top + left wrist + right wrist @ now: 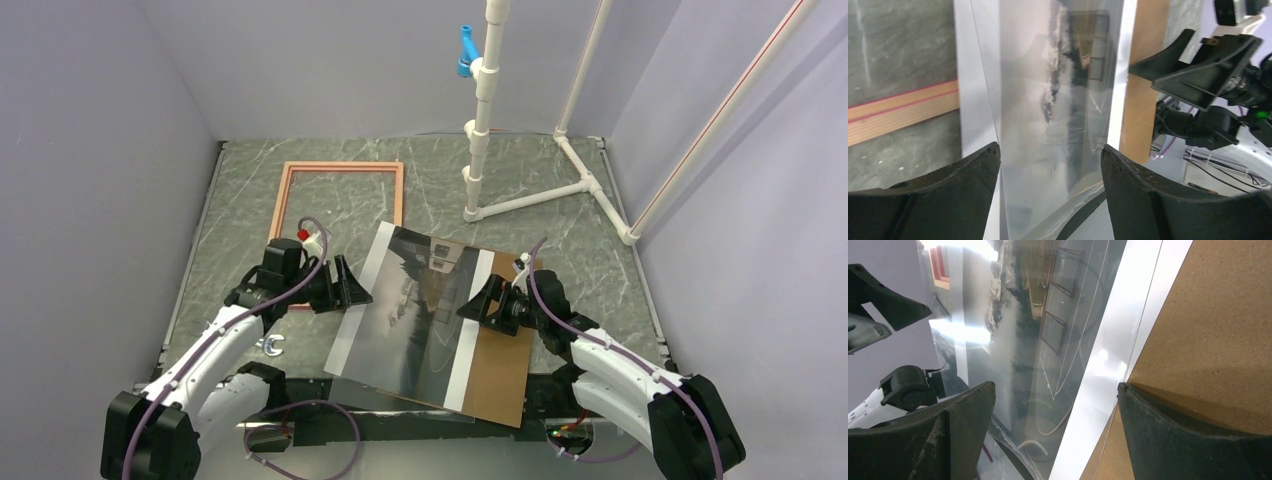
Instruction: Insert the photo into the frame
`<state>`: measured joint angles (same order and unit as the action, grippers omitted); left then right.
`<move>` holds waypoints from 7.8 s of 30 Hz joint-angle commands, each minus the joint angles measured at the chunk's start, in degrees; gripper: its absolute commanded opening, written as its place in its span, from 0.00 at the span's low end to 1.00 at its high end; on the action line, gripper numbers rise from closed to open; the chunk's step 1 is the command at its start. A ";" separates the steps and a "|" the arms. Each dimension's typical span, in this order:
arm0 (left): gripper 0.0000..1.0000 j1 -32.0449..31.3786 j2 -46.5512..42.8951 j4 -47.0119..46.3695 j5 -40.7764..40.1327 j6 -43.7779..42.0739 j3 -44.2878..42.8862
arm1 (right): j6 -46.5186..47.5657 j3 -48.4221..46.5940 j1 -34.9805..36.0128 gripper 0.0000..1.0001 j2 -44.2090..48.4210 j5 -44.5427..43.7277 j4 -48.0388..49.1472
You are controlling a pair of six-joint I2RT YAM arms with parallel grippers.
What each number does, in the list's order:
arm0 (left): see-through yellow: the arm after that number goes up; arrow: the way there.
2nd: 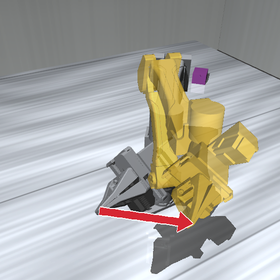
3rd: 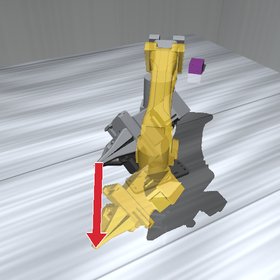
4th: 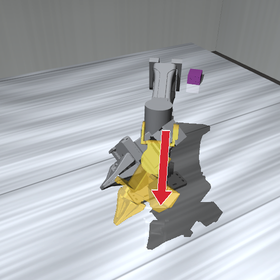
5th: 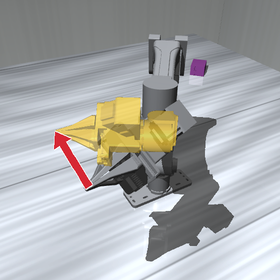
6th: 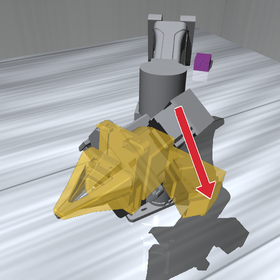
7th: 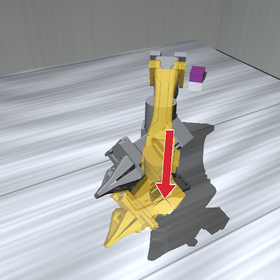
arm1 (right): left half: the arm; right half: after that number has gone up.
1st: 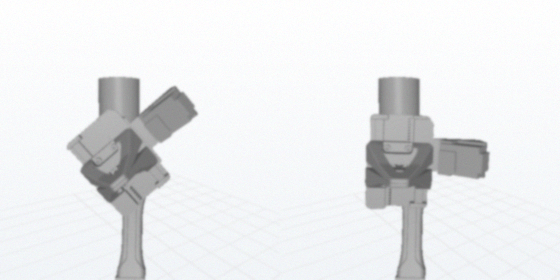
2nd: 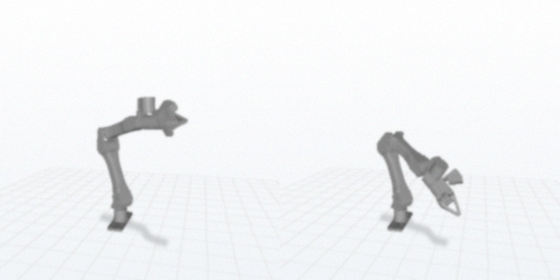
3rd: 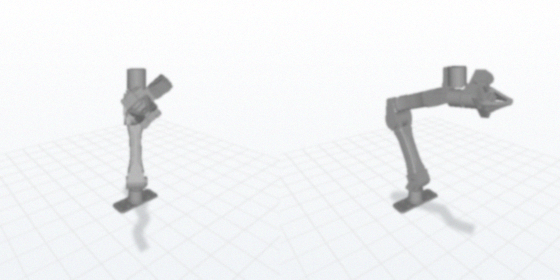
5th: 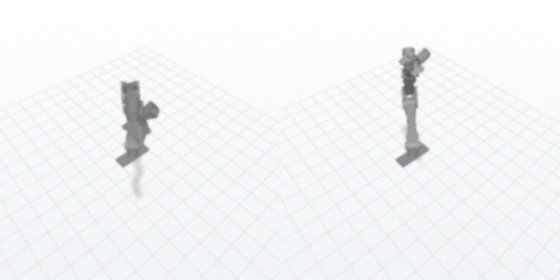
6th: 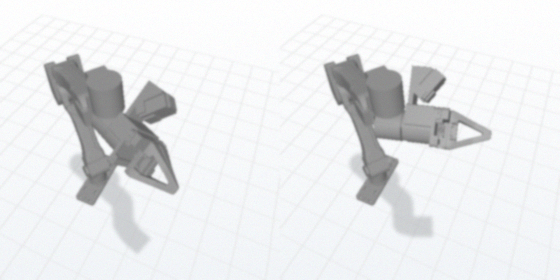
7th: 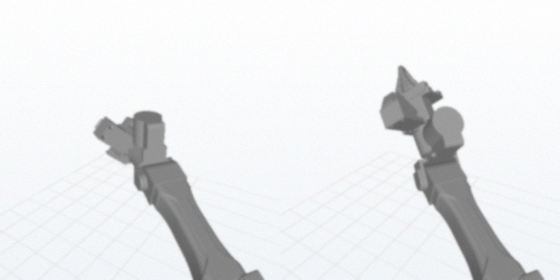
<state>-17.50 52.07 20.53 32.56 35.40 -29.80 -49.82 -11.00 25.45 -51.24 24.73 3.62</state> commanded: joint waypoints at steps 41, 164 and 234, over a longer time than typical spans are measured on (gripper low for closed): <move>0.72 2.20 -4.51 -6.15 9.88 3.16 4.73 | -3.50 5.52 1.01 0.94 3.75 6.80 7.93; 0.00 2.67 -14.94 54.23 -41.83 -10.79 -65.13 | 12.77 -80.31 37.68 0.00 -65.05 -17.99 -33.13; 0.00 2.64 -19.95 14.94 -0.91 8.90 -45.32 | -47.36 -21.16 -1.98 0.66 -13.19 33.56 85.46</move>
<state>-14.96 33.45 35.55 35.55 45.04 -75.75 -89.19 -31.27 23.73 -63.96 55.81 75.07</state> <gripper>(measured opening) 0.012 0.668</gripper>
